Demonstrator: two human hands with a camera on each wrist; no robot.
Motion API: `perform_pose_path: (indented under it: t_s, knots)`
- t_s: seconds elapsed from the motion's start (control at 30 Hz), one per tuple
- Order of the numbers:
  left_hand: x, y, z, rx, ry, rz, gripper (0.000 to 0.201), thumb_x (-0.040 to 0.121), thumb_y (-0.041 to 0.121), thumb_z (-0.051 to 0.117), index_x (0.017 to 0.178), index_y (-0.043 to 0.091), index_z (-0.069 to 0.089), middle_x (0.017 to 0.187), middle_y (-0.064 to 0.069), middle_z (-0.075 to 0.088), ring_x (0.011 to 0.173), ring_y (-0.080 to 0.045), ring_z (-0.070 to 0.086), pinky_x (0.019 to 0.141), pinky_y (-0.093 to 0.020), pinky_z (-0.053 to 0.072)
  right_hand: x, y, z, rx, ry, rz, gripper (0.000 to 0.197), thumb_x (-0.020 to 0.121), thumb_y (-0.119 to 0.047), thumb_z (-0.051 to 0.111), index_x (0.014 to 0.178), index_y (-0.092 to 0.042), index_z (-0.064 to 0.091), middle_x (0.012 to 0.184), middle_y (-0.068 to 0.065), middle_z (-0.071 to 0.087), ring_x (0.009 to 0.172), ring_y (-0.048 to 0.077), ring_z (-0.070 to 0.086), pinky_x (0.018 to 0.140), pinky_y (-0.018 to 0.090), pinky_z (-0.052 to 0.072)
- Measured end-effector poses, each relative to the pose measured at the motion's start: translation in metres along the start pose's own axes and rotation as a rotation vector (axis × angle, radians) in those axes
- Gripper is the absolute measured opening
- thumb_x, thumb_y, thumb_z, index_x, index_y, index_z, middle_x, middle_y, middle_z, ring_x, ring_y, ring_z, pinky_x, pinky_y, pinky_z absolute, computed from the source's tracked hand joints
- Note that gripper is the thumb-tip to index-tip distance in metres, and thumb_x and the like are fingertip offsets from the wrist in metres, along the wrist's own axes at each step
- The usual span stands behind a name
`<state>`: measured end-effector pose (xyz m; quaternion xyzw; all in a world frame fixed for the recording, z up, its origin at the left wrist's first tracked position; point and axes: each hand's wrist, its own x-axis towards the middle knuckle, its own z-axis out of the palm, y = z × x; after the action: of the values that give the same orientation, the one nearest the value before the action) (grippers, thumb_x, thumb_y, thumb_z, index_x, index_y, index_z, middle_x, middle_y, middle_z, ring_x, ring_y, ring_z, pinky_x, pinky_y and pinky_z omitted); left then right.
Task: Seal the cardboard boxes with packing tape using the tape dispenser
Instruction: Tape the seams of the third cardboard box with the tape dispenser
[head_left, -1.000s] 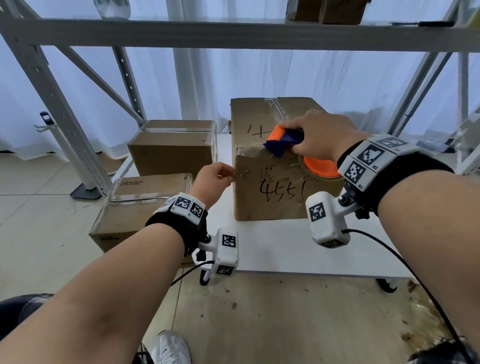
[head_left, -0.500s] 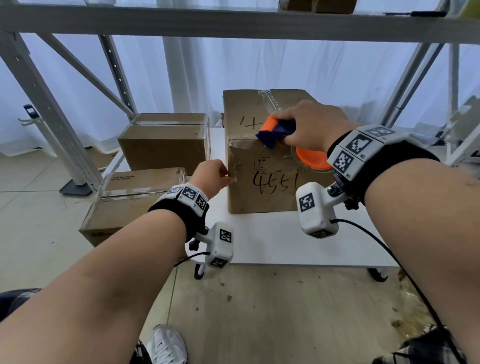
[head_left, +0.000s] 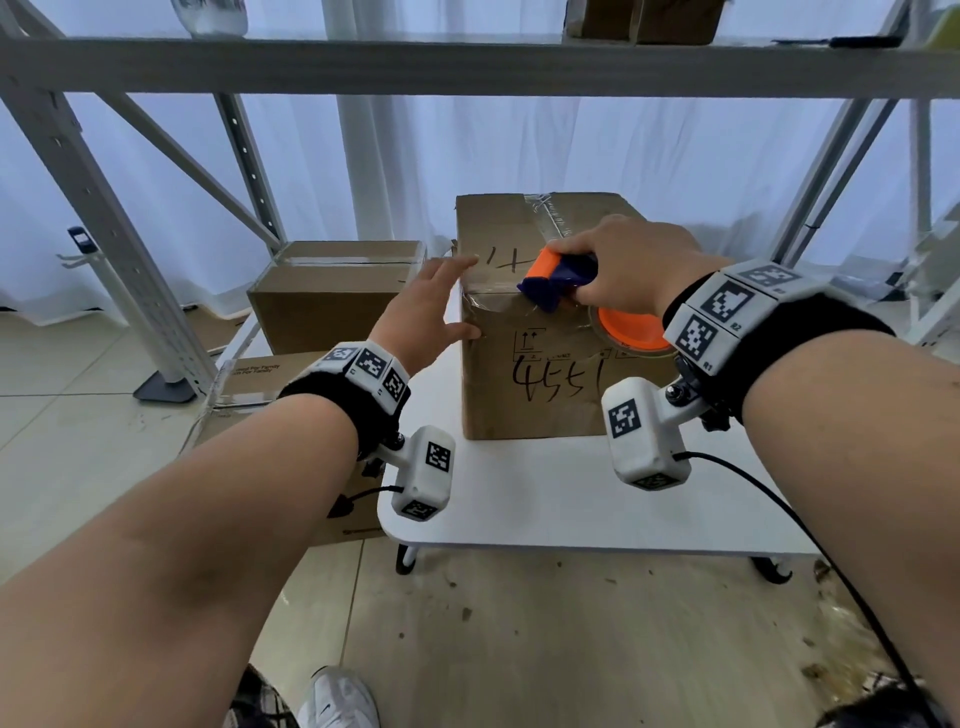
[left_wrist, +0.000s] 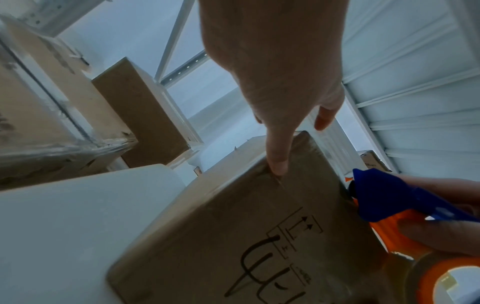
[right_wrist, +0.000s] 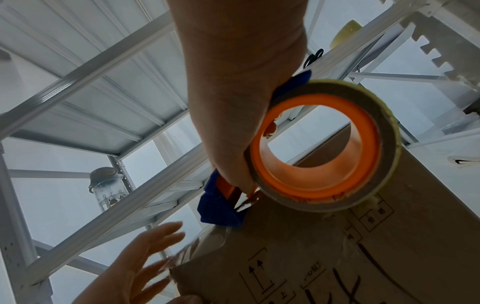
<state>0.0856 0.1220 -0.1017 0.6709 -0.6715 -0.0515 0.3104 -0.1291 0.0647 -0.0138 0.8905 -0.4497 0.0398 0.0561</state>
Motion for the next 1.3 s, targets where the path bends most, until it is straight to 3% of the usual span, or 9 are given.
perform_pose_path:
  t_s: [0.2,0.4,0.57,0.73,0.83,0.93,1.07,1.17,1.3]
  knots:
    - [0.004,-0.008,-0.007,0.006,-0.011,0.097,0.043,0.084,0.017,0.07,0.125,0.021,0.057,0.133,0.003,0.057,0.119,-0.017,0.053,0.101,-0.026,0.035,0.003,0.002,0.0,-0.011,0.002,-0.011,0.055,0.088,-0.03,0.055,0.139,-0.046,0.04,0.13,-0.003,0.052,0.119,0.021,0.05,0.076,0.032,0.038]
    - [0.013,-0.017,-0.014,-0.165,-0.023,0.078,0.022,0.083,0.025,0.071,0.105,0.023,0.07,0.115,0.011,0.067,0.11,-0.009,0.059,0.104,-0.04,0.043,0.006,0.002,-0.004,-0.015,-0.021,-0.025,0.055,0.089,-0.032,0.056,0.14,-0.045,0.039,0.135,-0.005,0.05,0.123,0.018,0.046,0.077,0.031,0.038]
    - [0.005,-0.018,-0.005,-0.252,0.027,0.115,0.012,0.087,0.017,0.066,0.098,0.022,0.064,0.122,0.002,0.065,0.117,-0.012,0.058,0.104,-0.043,0.043,0.005,0.0,-0.005,-0.009,-0.023,-0.029,0.054,0.09,-0.031,0.057,0.14,-0.044,0.041,0.133,-0.007,0.051,0.118,0.018,0.049,0.075,0.031,0.037]
    - [-0.002,-0.014,-0.002,-0.215,0.024,0.13,0.006,0.092,0.013,0.059,0.097,0.016,0.062,0.133,-0.002,0.057,0.125,-0.017,0.053,0.105,-0.039,0.042,0.004,0.0,-0.005,0.001,-0.017,-0.028,0.054,0.089,-0.031,0.057,0.139,-0.045,0.041,0.133,-0.007,0.051,0.116,0.018,0.05,0.075,0.031,0.037]
    - [-0.005,-0.012,-0.007,-0.176,0.013,0.141,0.008,0.091,0.013,0.06,0.097,0.015,0.064,0.133,0.001,0.057,0.107,-0.023,0.059,0.098,-0.034,0.045,0.003,0.0,-0.007,0.017,-0.017,-0.023,0.054,0.089,-0.03,0.058,0.139,-0.045,0.042,0.13,-0.007,0.052,0.112,0.017,0.05,0.075,0.031,0.038]
    - [-0.007,-0.008,-0.009,-0.152,0.007,0.142,0.008,0.091,0.017,0.06,0.098,0.014,0.064,0.132,0.001,0.058,0.099,-0.03,0.054,0.092,-0.035,0.048,0.002,-0.001,-0.006,0.018,-0.012,-0.026,0.053,0.089,-0.03,0.058,0.138,-0.045,0.043,0.127,-0.007,0.054,0.108,0.016,0.05,0.074,0.032,0.039]
    - [0.002,-0.002,-0.001,-0.074,0.095,0.115,0.017,0.092,0.031,0.06,0.093,0.014,0.063,0.115,-0.002,0.064,0.099,-0.019,0.06,0.093,-0.031,0.046,0.003,-0.001,-0.006,0.01,-0.021,-0.025,0.054,0.089,-0.03,0.058,0.138,-0.045,0.042,0.127,-0.007,0.054,0.107,0.016,0.05,0.074,0.031,0.039]
    - [0.006,0.002,0.007,0.002,0.136,0.14,0.019,0.093,0.028,0.058,0.104,0.013,0.06,0.102,0.002,0.052,0.096,-0.014,0.049,0.092,-0.031,0.044,0.004,0.0,-0.006,0.016,-0.025,-0.023,0.054,0.089,-0.031,0.058,0.138,-0.045,0.042,0.128,-0.007,0.053,0.109,0.017,0.05,0.075,0.031,0.039]
    - [0.005,0.0,0.007,0.167,0.091,0.216,0.038,0.097,0.025,0.051,0.135,0.019,0.052,0.12,-0.005,0.053,0.114,-0.02,0.046,0.102,-0.034,0.036,0.005,0.001,-0.006,-0.012,-0.032,-0.035,0.055,0.089,-0.034,0.057,0.14,-0.046,0.04,0.131,-0.005,0.05,0.116,0.018,0.049,0.077,0.031,0.039]
